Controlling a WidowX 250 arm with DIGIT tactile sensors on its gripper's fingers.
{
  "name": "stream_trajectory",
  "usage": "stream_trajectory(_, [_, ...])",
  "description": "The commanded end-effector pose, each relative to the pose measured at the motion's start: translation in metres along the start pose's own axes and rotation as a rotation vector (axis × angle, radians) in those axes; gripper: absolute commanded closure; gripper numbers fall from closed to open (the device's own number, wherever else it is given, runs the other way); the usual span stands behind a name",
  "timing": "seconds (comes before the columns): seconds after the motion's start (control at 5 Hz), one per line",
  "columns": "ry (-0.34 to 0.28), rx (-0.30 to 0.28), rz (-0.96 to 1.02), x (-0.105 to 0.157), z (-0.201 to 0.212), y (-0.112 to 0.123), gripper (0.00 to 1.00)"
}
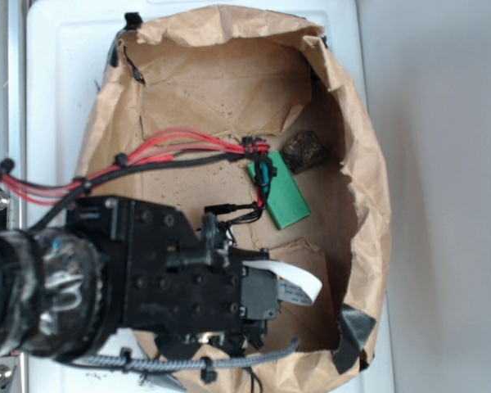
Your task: Grab the pink bunny.
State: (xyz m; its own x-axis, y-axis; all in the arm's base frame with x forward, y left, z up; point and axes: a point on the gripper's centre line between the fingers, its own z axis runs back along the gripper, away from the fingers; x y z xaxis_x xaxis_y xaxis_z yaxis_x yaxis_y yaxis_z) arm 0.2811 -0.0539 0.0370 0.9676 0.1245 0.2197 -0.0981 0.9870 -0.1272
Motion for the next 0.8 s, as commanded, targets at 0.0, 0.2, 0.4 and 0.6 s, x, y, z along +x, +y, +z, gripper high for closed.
stream_trajectory(0.0, [0.007,0.017,0.07,0.031,0.037,0.015,1.0])
stream_trajectory(0.2, [-0.014,0.074,0.191,0.052,0.052,0.03,1.0])
stream_trajectory(0.4, [-0.035,0.078,0.225,0.052,0.075,0.04,1.0])
stream_trajectory(0.6, [-0.158,0.132,0.255,0.041,0.109,0.046,1.0])
